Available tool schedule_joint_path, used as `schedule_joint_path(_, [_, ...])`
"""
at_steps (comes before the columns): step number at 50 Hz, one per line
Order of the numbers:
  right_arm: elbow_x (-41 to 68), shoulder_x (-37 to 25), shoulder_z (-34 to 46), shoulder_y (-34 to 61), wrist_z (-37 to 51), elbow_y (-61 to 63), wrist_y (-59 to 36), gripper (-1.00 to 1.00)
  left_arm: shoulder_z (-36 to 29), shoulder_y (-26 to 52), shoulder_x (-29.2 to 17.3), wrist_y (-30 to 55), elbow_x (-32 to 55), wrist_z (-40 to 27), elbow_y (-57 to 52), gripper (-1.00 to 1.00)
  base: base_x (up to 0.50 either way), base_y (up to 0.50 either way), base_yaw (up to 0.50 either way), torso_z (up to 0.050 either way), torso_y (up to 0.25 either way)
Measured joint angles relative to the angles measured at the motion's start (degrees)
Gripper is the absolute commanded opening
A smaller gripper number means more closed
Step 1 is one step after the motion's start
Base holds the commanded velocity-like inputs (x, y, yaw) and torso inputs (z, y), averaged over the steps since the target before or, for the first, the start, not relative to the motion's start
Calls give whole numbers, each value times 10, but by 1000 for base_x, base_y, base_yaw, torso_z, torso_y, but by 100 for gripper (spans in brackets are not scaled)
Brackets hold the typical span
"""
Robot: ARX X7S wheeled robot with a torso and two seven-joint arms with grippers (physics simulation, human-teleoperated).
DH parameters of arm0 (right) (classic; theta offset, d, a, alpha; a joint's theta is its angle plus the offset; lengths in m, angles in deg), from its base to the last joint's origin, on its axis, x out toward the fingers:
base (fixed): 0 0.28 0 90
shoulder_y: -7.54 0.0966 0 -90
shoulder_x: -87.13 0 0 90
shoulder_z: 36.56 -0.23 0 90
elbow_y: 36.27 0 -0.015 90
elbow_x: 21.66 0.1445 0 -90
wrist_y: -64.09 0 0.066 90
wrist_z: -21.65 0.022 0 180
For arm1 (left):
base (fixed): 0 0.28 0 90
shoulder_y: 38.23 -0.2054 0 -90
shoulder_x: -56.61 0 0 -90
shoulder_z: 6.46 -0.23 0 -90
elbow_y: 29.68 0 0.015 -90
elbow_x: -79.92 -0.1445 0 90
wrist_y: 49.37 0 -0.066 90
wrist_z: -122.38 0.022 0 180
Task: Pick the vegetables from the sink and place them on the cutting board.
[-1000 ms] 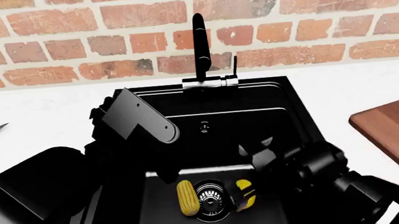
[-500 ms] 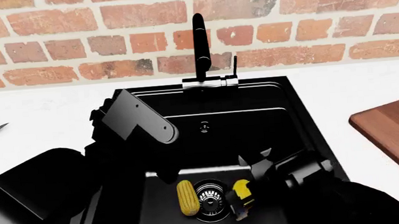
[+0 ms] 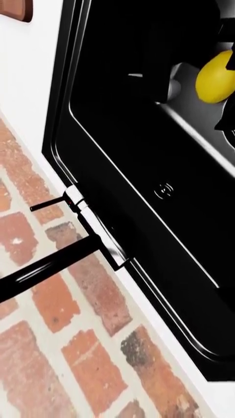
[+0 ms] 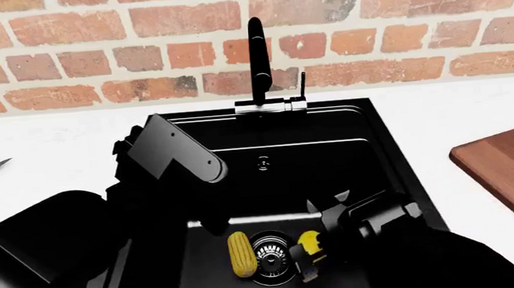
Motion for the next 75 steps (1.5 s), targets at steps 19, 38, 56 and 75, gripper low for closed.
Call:
schedule_joint_path(19, [124,-153,-97,6,186,318,-97,-100,8,-4,0,1,9,-6,-5,100,0,0,0,0,0])
schedule_joint_path(38, [220,-241,-174,20,305,503,-146,-100,67,-16,44,56,28,-65,4,100,0,0,0,0,0])
schedule_joint_path(56, [278,-283,-216,33,368,585,-164,-100,154,-23,121,125,414,-528,118,100,0,0,0,0,0])
schedule_joint_path(75, [325,-309,-246,43,410,643,-170,-100,85,-6,145,58,426,-596,235,100,0,0,0,0,0])
